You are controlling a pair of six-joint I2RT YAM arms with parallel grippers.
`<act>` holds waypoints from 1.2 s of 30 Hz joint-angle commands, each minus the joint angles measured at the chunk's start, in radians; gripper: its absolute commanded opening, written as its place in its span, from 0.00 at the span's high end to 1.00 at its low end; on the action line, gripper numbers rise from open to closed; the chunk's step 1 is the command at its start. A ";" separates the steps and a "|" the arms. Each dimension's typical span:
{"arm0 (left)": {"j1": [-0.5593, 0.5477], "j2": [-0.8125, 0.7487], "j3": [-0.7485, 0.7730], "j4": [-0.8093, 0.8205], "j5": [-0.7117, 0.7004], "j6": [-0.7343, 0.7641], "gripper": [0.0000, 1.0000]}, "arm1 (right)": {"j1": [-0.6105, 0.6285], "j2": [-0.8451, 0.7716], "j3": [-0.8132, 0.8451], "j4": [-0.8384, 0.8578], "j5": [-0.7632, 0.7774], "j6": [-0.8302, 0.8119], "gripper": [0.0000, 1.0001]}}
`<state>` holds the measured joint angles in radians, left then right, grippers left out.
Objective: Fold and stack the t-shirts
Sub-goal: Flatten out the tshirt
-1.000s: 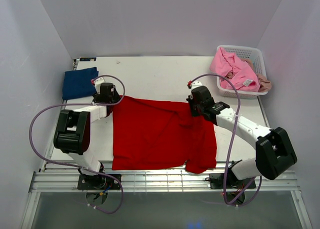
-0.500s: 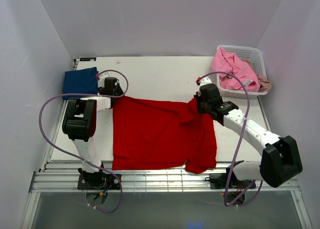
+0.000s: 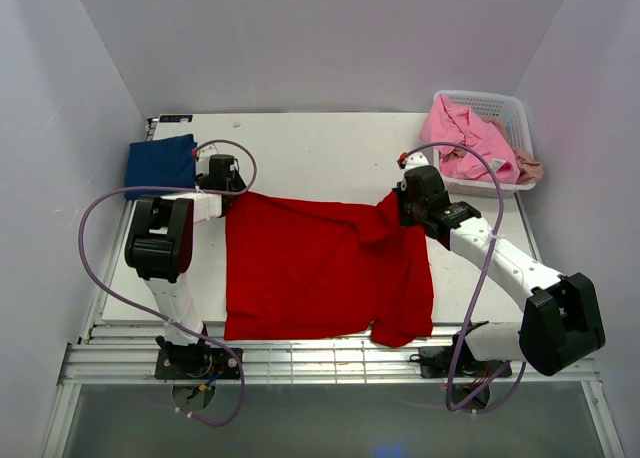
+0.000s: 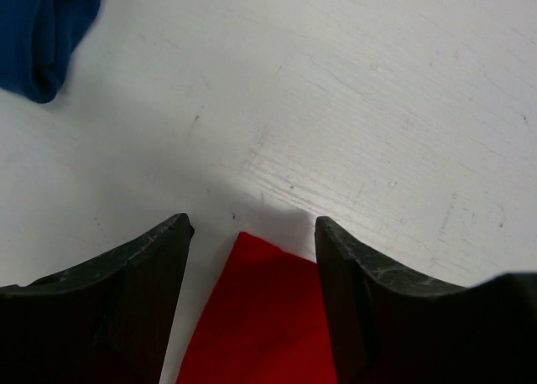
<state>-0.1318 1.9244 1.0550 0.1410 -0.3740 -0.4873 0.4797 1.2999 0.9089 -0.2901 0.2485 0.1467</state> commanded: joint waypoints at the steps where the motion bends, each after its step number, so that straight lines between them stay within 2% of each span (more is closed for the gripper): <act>1: 0.006 -0.065 -0.035 -0.049 0.001 -0.014 0.28 | -0.006 -0.022 0.008 0.006 -0.011 -0.006 0.92; 11: 0.008 -0.059 -0.036 -0.089 0.010 -0.027 0.31 | -0.006 -0.057 -0.005 0.005 -0.023 0.013 0.92; 14: 0.008 -0.028 0.005 -0.121 0.023 -0.027 0.45 | -0.006 -0.067 -0.010 0.003 -0.025 0.016 0.92; 17: 0.006 0.001 0.040 -0.135 0.037 -0.027 0.50 | -0.006 -0.077 -0.018 0.003 -0.026 0.017 0.92; 18: 0.006 0.008 0.048 -0.136 0.044 -0.028 0.57 | -0.006 -0.079 -0.019 0.005 -0.028 0.019 0.92; 21: 0.008 0.027 0.068 -0.172 0.052 -0.027 0.66 | -0.006 -0.088 -0.025 0.003 -0.028 0.022 0.92; 22: 0.006 0.028 0.071 -0.173 0.052 -0.027 0.75 | -0.006 -0.090 -0.028 0.005 -0.026 0.022 0.92; 24: 0.008 0.030 0.071 -0.173 0.050 -0.028 0.84 | -0.004 -0.093 -0.031 0.005 -0.028 0.021 0.92; 26: 0.006 0.028 0.074 -0.175 0.052 -0.027 0.98 | -0.006 -0.091 -0.033 0.005 -0.026 0.021 0.92; 32: 0.006 -0.028 0.034 -0.149 0.053 -0.036 1.00 | -0.009 -0.057 -0.010 0.019 0.006 0.019 0.92; 36: 0.004 -0.186 -0.001 -0.123 0.020 -0.054 1.00 | -0.068 0.053 0.109 0.039 -0.021 -0.012 0.92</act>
<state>-0.1246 1.8992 1.0779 0.0139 -0.3561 -0.5182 0.4557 1.2804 0.9062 -0.2989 0.2314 0.1501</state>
